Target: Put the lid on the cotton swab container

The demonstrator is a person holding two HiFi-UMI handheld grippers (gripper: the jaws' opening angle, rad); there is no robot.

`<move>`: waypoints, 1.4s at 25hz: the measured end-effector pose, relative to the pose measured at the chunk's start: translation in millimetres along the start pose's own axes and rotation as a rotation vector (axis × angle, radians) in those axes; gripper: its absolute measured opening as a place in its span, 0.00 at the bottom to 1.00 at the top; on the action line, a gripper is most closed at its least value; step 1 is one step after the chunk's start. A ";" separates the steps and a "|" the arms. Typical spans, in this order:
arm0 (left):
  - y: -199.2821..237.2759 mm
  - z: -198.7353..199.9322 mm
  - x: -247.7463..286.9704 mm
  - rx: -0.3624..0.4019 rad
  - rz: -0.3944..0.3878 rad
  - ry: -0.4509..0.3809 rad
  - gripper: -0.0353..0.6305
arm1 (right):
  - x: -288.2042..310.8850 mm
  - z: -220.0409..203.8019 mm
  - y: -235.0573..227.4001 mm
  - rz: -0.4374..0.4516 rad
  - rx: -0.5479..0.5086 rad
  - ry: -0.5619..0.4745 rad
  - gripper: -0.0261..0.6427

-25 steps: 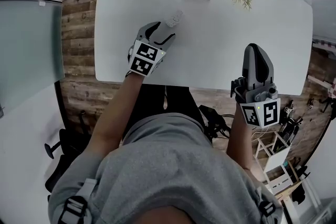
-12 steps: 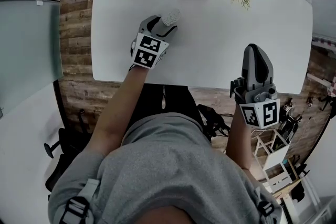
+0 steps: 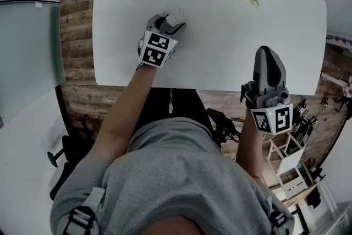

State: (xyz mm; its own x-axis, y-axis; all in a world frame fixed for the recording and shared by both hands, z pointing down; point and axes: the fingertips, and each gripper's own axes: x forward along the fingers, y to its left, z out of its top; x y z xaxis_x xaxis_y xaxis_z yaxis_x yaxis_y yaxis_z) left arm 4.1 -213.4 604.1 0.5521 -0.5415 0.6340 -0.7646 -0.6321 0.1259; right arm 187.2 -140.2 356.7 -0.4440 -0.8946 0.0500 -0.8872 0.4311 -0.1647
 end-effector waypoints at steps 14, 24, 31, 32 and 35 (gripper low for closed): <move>-6.4 -7.7 2.1 0.118 0.022 0.038 0.37 | 3.5 -2.7 7.7 0.015 -0.032 0.022 0.08; -5.9 -10.5 -18.7 0.135 -0.007 0.065 0.36 | 4.3 2.3 8.7 0.025 -0.035 0.010 0.08; -9.4 7.6 -41.0 0.220 -0.015 0.029 0.36 | 8.3 10.9 14.4 0.049 -0.044 -0.011 0.08; -10.4 11.5 -44.6 0.225 -0.022 0.019 0.36 | 8.6 12.2 15.1 0.051 -0.045 -0.014 0.08; -13.3 28.0 -57.3 0.204 -0.050 -0.035 0.36 | 9.0 16.6 17.7 0.059 -0.049 -0.022 0.08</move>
State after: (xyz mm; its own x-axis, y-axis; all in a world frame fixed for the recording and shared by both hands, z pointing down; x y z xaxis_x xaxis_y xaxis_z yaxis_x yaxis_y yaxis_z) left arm -8.0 -189.5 544.8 0.6015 -0.5230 0.6038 -0.6545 -0.7561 -0.0029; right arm 169.6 -142.6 337.9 -0.4930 -0.8698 0.0196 -0.8650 0.4876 -0.1180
